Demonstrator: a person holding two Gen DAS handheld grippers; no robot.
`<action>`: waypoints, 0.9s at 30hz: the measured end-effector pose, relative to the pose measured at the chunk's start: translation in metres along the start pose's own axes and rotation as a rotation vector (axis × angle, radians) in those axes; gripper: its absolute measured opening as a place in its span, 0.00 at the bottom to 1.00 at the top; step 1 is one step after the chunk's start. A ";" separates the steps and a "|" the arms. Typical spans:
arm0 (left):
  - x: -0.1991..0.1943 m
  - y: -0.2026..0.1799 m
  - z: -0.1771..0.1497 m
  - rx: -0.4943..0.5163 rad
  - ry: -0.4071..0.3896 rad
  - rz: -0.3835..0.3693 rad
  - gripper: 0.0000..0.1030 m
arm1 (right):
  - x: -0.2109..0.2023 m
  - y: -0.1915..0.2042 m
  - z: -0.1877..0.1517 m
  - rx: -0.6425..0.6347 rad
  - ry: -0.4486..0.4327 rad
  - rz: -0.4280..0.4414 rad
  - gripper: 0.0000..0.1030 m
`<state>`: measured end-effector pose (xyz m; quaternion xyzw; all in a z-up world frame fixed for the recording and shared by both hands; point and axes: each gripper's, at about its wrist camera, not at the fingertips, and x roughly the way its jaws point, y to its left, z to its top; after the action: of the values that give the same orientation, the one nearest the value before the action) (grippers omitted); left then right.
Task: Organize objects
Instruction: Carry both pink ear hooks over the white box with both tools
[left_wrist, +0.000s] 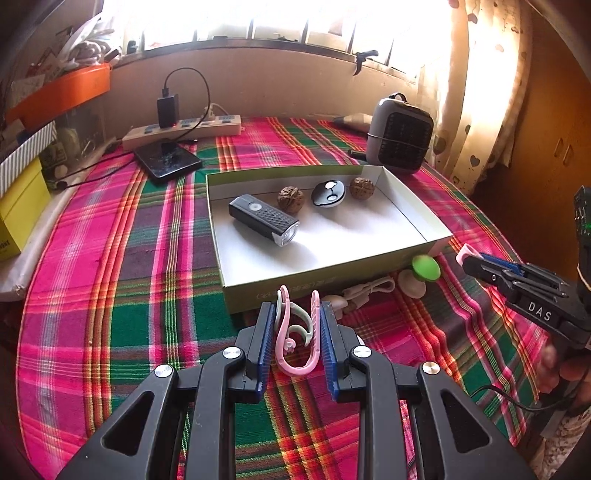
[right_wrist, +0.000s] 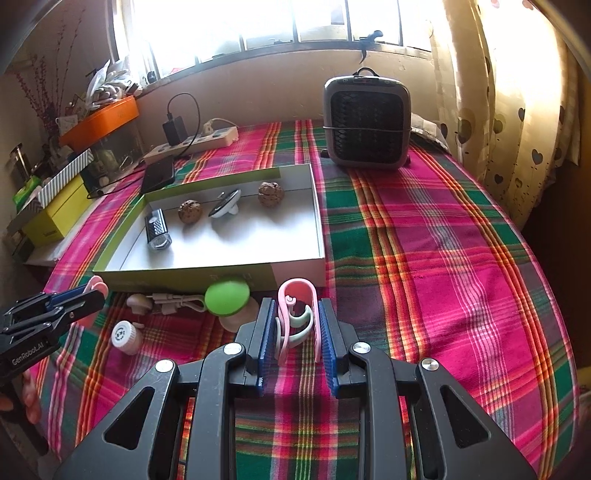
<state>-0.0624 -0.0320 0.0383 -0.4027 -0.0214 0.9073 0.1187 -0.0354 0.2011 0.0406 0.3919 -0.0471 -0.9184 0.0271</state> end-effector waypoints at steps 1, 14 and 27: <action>-0.001 0.000 0.001 0.001 -0.001 -0.001 0.21 | -0.001 0.000 0.000 0.000 -0.002 0.000 0.24; -0.004 -0.006 0.022 0.004 -0.027 -0.031 0.21 | -0.008 0.009 0.017 -0.021 -0.028 0.028 0.24; 0.006 -0.012 0.048 0.010 -0.044 -0.055 0.21 | -0.001 0.017 0.042 -0.044 -0.037 0.053 0.24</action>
<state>-0.0995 -0.0160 0.0682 -0.3815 -0.0306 0.9124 0.1451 -0.0644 0.1866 0.0721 0.3726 -0.0376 -0.9253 0.0592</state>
